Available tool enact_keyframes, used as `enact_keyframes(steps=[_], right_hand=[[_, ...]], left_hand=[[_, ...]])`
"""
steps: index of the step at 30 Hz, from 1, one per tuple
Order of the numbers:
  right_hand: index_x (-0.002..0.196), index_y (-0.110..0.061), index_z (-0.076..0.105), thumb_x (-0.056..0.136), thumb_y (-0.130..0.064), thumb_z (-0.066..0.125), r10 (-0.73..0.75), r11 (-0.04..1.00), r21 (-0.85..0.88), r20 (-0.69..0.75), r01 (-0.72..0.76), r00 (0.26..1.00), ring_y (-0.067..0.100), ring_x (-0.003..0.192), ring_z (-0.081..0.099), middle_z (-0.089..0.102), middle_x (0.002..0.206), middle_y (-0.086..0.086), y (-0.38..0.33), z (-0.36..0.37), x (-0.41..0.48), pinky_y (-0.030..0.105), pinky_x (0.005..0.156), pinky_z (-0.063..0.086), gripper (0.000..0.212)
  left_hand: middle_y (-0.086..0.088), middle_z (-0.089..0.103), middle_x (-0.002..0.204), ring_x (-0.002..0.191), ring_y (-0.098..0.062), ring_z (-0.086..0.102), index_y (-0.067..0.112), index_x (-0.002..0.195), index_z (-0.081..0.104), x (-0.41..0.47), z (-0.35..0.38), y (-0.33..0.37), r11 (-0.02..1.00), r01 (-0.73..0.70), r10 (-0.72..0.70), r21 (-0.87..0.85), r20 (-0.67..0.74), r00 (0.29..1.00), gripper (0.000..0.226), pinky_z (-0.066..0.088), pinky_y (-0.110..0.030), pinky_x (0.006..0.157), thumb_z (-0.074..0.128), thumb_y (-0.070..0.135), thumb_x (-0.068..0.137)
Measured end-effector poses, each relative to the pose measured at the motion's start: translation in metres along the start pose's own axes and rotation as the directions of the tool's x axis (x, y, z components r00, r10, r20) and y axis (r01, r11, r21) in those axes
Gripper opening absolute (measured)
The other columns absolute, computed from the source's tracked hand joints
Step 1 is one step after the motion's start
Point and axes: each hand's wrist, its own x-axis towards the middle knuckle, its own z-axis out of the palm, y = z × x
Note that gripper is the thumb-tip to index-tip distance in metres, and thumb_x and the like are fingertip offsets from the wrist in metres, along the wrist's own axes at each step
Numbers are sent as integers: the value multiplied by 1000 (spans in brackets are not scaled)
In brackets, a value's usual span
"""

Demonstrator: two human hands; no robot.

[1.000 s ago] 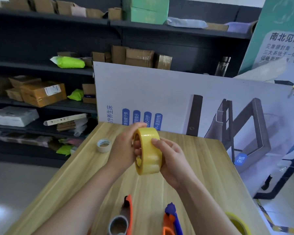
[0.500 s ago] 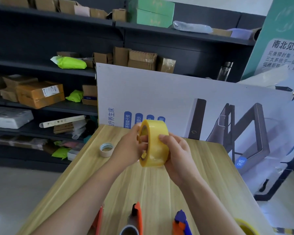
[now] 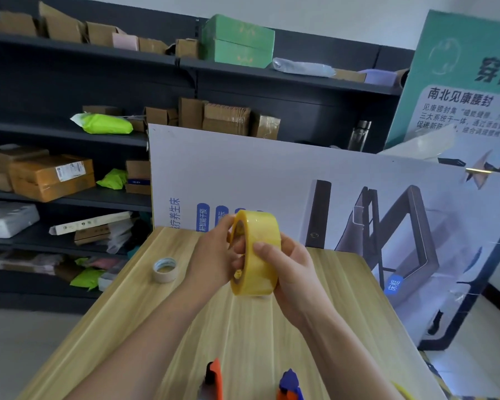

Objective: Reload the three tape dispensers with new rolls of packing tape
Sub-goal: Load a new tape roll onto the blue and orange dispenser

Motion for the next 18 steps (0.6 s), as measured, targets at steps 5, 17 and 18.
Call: enact_keyframes(steps=[5, 17, 18], right_hand=[[91, -5, 66, 79, -15, 63, -12, 1000, -26, -7, 12, 1000, 19, 59, 63, 67, 70, 11, -3, 0, -5, 31, 62, 55, 16], [102, -7, 64, 80, -26, 58, 80, 987, -138, -14, -81, 997, 22, 62, 64, 67, 74, 8, -2, 5, -2, 33, 60, 51, 30], [106, -8, 64, 76, -23, 57, 105, 984, -142, -5, -104, 994, 22, 64, 65, 67, 75, 7, -3, 4, -2, 33, 60, 51, 34]], left_hand=[[9, 57, 78, 70, -13, 58, 33, 94, 57, -1, -3, 6, 994, 71, -73, 82, 16, 997, 13, 53, -41, 70, 57, 21, 88], [10, 63, 125, 122, -1, 51, 18, 111, 70, -26, -35, 32, 955, -255, 270, -150, 87, 959, 31, 39, -20, 103, 60, 22, 82], [11, 63, 124, 120, 2, 51, 19, 109, 71, -27, -35, 31, 958, -263, 272, -118, 70, 960, 29, 39, -18, 102, 66, 20, 81]])
